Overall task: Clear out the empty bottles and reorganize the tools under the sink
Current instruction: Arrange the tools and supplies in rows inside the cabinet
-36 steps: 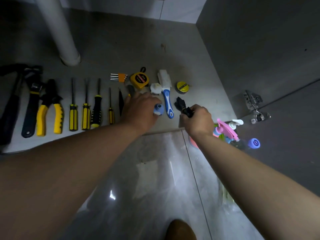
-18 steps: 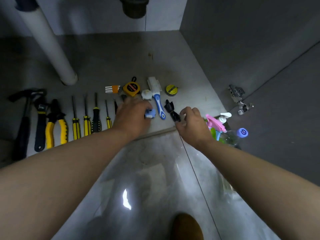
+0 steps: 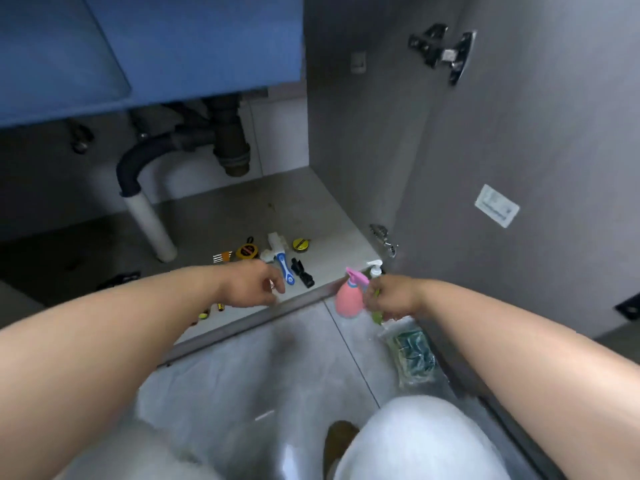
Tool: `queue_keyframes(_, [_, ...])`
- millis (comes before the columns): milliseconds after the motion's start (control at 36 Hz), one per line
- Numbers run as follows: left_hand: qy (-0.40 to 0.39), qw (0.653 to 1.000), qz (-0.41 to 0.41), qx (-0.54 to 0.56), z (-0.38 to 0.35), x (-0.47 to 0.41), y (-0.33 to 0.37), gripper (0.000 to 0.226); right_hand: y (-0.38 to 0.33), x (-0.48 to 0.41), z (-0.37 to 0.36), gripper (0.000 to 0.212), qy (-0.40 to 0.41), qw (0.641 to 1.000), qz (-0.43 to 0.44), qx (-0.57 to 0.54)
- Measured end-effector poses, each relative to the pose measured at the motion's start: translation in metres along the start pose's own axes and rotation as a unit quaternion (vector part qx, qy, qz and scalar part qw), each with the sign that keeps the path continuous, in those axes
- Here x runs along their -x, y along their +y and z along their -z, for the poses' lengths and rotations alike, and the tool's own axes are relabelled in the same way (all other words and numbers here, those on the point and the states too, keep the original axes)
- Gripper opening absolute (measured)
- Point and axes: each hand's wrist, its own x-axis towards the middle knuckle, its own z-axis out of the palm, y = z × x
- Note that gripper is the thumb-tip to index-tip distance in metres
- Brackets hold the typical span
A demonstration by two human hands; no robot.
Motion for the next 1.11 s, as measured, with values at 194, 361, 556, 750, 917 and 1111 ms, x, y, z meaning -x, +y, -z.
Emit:
queue_keyframes(194, [-0.032,0.999,-0.009,-0.010,0.003,0.007,0.042,0.040,0.009,0.040,0.023,0.011,0.012,1.000,-0.021,0.000])
queue_keyframes(361, [0.014,0.998,-0.045,0.041,-0.012,-0.034,0.039,0.034,-0.004,0.027,0.032,0.024,0.014,0.995,-0.053,0.087])
queue_keyframes(556, [0.001,0.995,-0.046,0.093,-0.034,-0.118,0.008,0.026,-0.003,-0.044,0.016,0.025,0.061,0.985,-0.094,0.131])
queue_keyframes(750, [-0.001,0.993,-0.040,0.111,-0.062,-0.181,-0.019,0.030,0.016,-0.128,-0.016,0.051,0.143,0.980,-0.132,0.049])
queue_keyframes(917, [-0.024,0.993,-0.056,0.097,-0.069,-0.210,-0.021,0.046,0.023,-0.164,-0.031,0.030,0.196,0.968,-0.143,0.059])
queue_keyframes(1111, [0.041,0.975,-0.051,0.213,-0.086,-0.235,-0.012,0.101,0.010,-0.147,0.018,0.021,0.293,0.954,-0.057,0.018])
